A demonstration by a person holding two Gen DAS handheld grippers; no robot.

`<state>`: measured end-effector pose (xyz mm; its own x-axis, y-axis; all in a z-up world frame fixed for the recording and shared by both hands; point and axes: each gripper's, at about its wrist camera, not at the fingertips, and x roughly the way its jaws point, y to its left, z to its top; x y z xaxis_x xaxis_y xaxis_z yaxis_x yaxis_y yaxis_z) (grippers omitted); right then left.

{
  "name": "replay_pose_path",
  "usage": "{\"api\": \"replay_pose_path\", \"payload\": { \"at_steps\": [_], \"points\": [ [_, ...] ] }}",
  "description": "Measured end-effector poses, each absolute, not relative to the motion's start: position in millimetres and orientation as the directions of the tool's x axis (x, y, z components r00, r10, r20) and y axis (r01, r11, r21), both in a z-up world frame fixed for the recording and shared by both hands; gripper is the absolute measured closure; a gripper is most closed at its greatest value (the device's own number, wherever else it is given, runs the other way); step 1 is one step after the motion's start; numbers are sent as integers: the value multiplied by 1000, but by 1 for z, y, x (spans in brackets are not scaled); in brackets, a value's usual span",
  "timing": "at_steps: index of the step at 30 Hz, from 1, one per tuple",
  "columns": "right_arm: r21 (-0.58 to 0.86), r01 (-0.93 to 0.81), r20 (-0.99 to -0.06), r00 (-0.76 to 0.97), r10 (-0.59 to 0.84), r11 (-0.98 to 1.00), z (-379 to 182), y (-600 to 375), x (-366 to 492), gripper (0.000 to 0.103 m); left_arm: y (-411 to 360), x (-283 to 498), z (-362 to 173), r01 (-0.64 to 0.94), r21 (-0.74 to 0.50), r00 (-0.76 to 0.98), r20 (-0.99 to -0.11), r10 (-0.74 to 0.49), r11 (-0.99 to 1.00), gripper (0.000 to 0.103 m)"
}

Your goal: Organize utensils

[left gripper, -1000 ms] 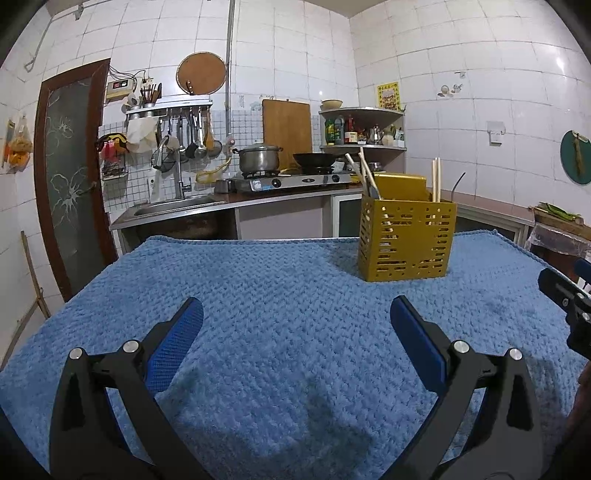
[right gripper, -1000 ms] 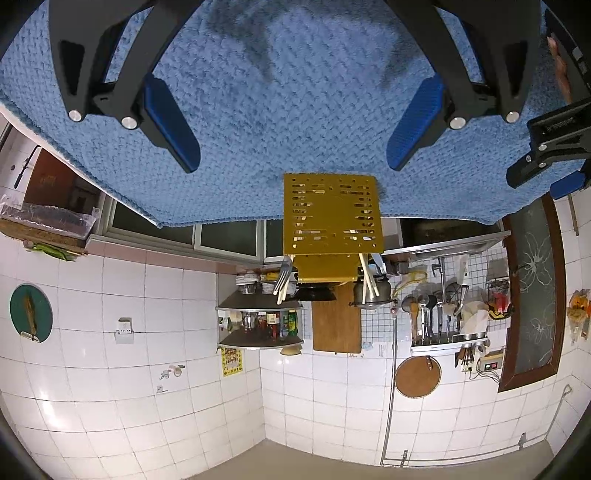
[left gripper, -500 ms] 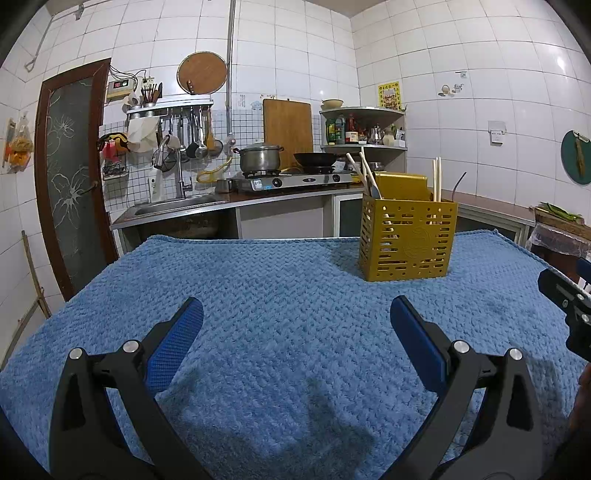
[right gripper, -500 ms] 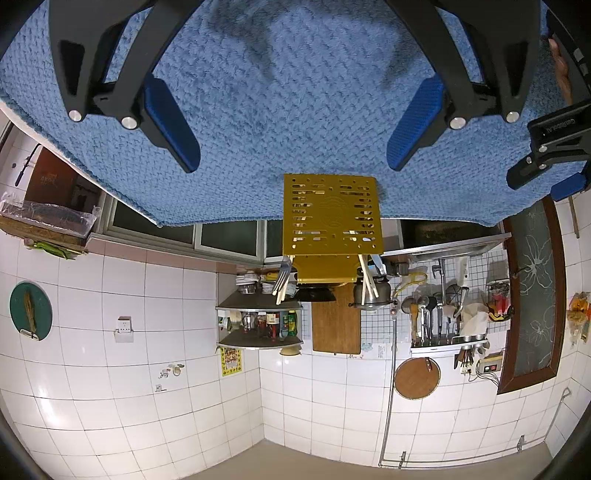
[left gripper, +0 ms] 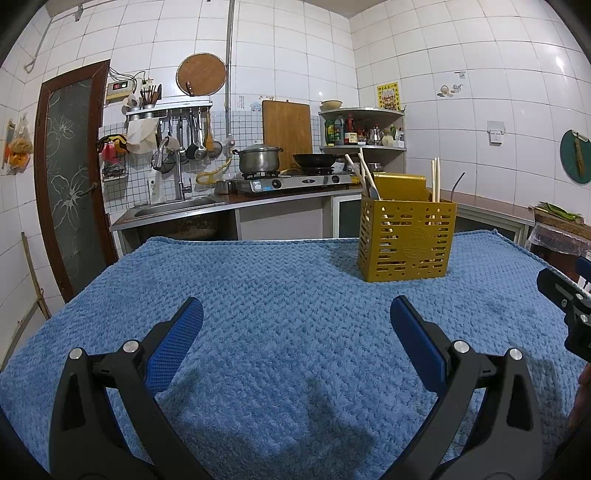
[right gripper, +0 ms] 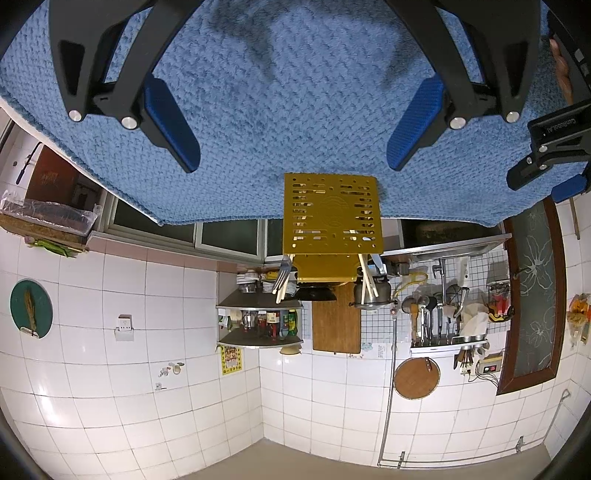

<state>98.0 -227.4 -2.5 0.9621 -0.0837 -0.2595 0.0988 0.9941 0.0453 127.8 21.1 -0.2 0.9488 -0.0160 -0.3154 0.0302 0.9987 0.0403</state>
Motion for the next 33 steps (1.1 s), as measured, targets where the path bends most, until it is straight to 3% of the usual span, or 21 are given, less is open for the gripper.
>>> {"api": "replay_pose_path", "payload": {
  "at_steps": [33],
  "points": [
    [41,98,-259,962,-84,994,-2,-229,98,4,21,128,2,34,44,949,-314,-18,998,5]
  ]
}}
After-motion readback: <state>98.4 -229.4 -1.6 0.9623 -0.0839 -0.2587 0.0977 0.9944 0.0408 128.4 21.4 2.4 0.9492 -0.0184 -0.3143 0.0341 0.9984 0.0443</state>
